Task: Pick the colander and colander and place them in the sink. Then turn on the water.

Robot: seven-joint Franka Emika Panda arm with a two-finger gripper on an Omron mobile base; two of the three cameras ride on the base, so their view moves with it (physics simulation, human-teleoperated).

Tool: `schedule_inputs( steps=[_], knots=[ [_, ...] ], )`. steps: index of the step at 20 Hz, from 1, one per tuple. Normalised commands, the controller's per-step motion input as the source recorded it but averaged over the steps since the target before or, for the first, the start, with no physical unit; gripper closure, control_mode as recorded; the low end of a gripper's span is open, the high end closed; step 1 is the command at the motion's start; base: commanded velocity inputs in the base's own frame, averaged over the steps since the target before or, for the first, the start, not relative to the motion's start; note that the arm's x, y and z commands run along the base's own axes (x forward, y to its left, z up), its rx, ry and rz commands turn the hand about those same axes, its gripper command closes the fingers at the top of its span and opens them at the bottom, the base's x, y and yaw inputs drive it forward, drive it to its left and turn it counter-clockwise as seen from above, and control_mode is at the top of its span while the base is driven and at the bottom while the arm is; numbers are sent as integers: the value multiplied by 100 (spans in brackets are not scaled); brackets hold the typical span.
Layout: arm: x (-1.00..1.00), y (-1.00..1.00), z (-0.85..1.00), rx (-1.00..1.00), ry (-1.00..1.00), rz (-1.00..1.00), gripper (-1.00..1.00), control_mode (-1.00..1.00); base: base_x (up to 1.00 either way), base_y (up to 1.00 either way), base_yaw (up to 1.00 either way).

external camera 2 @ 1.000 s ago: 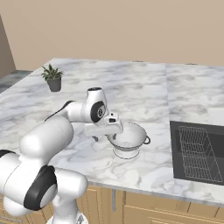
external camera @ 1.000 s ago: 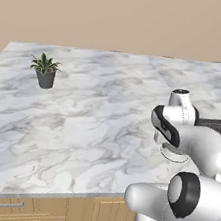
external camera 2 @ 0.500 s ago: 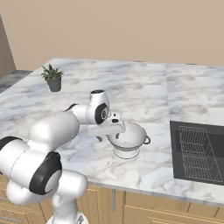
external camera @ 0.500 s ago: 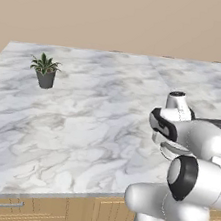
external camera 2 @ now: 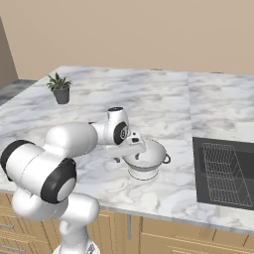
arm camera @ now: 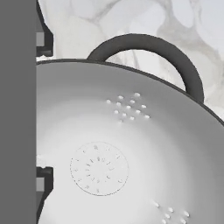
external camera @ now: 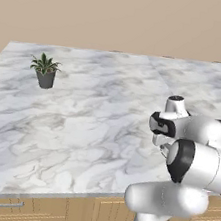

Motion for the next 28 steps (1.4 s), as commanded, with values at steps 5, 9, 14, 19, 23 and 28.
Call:
schedule_inputs(
  steps=[5, 9, 14, 19, 23, 28],
  knots=[
    [6, -5, -17, 0, 0, 3, 100, -100, 0, 0, 0],
    [0, 0, -1, 0, 1, 0, 100, -100, 0, 0, 0],
    [0, 0, -1, 0, 0, 1, 100, -100, 0, 0, 0],
    [-14, 2, 30, 0, -1, 1, 100, -100, 0, 0, 0],
    [-46, 14, 93, 0, -1, 4, 100, -100, 0, 0, 0],
    [-56, 21, 100, -1, -1, 11, 100, -100, 0, 0, 0]
  ],
)
